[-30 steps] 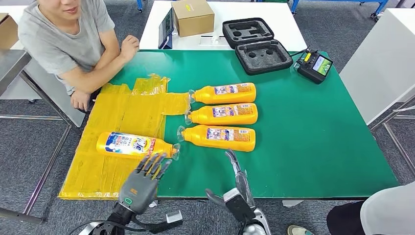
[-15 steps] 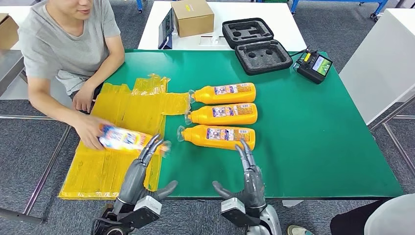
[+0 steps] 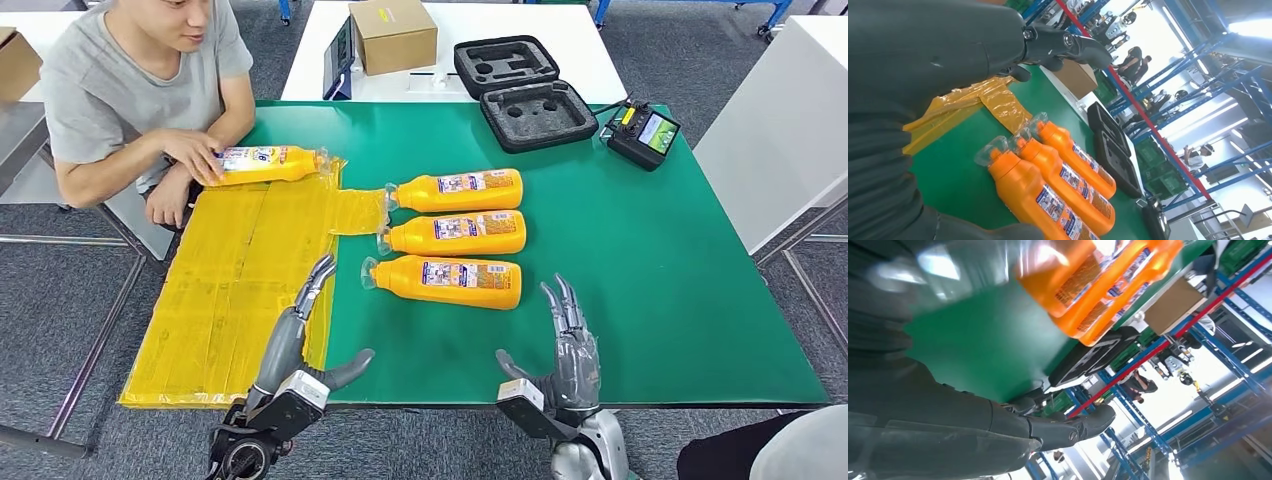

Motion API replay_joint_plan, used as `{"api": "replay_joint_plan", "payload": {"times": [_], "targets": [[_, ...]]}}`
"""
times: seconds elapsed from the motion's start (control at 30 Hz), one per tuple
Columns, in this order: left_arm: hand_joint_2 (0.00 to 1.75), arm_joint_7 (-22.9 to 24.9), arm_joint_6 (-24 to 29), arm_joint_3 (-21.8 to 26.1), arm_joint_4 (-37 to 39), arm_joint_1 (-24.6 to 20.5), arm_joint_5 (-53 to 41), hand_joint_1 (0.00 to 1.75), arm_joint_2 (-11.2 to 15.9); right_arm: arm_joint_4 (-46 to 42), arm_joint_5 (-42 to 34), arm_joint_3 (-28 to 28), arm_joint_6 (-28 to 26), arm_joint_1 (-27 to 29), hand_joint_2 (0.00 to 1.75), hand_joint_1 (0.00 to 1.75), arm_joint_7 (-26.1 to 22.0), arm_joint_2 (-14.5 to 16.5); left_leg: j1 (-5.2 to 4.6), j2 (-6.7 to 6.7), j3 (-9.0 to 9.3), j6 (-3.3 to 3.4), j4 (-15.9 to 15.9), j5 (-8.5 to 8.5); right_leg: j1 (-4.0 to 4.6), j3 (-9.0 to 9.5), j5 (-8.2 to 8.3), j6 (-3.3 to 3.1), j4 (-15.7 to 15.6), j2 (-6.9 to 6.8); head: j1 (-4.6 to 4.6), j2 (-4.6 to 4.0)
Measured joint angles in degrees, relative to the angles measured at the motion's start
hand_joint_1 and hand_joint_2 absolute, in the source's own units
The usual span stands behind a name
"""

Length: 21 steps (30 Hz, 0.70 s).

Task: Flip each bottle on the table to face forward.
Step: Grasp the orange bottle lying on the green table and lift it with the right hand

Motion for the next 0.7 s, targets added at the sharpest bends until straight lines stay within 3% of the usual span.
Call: {"api": "replay_joint_plan", "payload": {"times": [0.33, 0.7], "targets": [[1.75, -2.3, 1.9, -2.4, 3.4, -2.2, 1.5, 0.00, -0.4, 5.8, 10.7, -4.9, 0.9, -3.2, 1.75, 0.00, 2.4, -1.7, -0.04, -0.01, -0.02, 0.03, 0.0, 0.02, -0.05, 0.01, 0.02, 0.02, 0.0, 0.00, 0.00, 0.00], [1.75, -4.3, 3.1, -4.3, 6.4, -3.2, 2.9, 0.00, -0.3, 9.8, 14.4, -5.9, 0.1, -5.5, 1.75, 0.00, 3.0, -3.6, -0.05, 0.00, -0.06, 0.04, 0.0, 0.01, -0.06, -0.04, 0.01, 0.02, 0.0, 0.00, -0.01, 0.00]]}}
